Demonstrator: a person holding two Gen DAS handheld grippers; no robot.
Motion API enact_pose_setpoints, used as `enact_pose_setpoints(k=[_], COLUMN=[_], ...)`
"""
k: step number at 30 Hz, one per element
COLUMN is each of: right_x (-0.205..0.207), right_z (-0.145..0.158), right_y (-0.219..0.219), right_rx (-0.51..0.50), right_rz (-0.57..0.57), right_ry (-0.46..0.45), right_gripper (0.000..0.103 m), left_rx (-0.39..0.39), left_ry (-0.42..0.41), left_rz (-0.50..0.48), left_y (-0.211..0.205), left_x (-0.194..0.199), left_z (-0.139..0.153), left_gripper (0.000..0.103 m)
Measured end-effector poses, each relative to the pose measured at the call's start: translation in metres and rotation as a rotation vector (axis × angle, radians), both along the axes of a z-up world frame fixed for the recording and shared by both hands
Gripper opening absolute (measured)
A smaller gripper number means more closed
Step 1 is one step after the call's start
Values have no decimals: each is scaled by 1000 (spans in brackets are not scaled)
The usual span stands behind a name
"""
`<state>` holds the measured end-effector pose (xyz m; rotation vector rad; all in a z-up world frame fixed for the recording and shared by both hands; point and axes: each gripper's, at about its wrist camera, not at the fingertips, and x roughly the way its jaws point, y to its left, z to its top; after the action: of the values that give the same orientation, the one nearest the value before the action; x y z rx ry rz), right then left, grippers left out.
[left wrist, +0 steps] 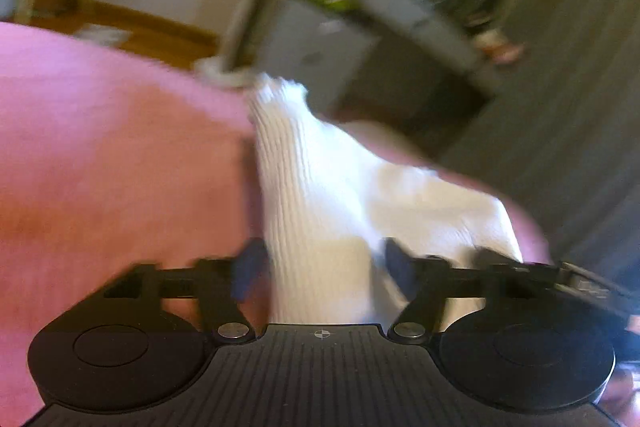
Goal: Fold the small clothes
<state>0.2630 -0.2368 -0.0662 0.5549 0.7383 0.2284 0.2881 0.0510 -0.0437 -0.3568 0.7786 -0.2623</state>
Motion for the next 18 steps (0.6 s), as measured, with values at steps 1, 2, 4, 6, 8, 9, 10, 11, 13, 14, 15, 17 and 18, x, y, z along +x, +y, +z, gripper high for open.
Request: enact_pose_setpoints(k=[1, 2, 4, 6, 8, 9, 10, 11, 13, 14, 15, 17, 18], right_x=[-9, -20, -50, -80, -100, -105, -110, -111, -109, -106, -105, -101, -98], right_z=[-5, -7, -7, -6, -8, -9, -10, -12, -15, -14, -14, -17, -21], right_y=[0, 1, -1, 2, 7, 9, 12, 15, 22, 27, 31, 33, 32], right_rx=[2, 25, 77, 91, 112, 114, 125, 144, 155, 157, 160, 179, 207], right_rz=[-19, -30, -44, -49, -47, -49, -42, -30, -34, -36, -38, -49, -56], right_ry=[31, 45, 39, 20, 36, 41, 43, 51, 74, 77, 76, 103, 129], right_gripper=[54, 54, 54, 57, 59, 59, 59, 59, 59, 59, 59, 50, 44], left_rx=[47, 72, 88, 84, 85, 96, 121, 153, 251, 285, 298, 307, 304], left_ry=[11, 13, 7, -9, -17, -16, -15, -16, -27, -47, -74, -110, -108], left_rz=[18, 6, -17, -27, -30, -40, -58, -75, -77, -86, -99, -101, -97], left_y=[3, 8, 16, 20, 21, 22, 18, 13, -2, -9, -11, -17, -20], left_x=[-6, -14, -39, -66, -91, -99, -105, -107, -109, -108, -114, -115, -116], left_z=[-3, -6, -12, -19, -28, -34, -39, -42, -46, -46, -43, -40, -39], left_gripper=[79, 79, 82, 88, 88, 88, 88, 88, 88, 88, 88, 88, 87])
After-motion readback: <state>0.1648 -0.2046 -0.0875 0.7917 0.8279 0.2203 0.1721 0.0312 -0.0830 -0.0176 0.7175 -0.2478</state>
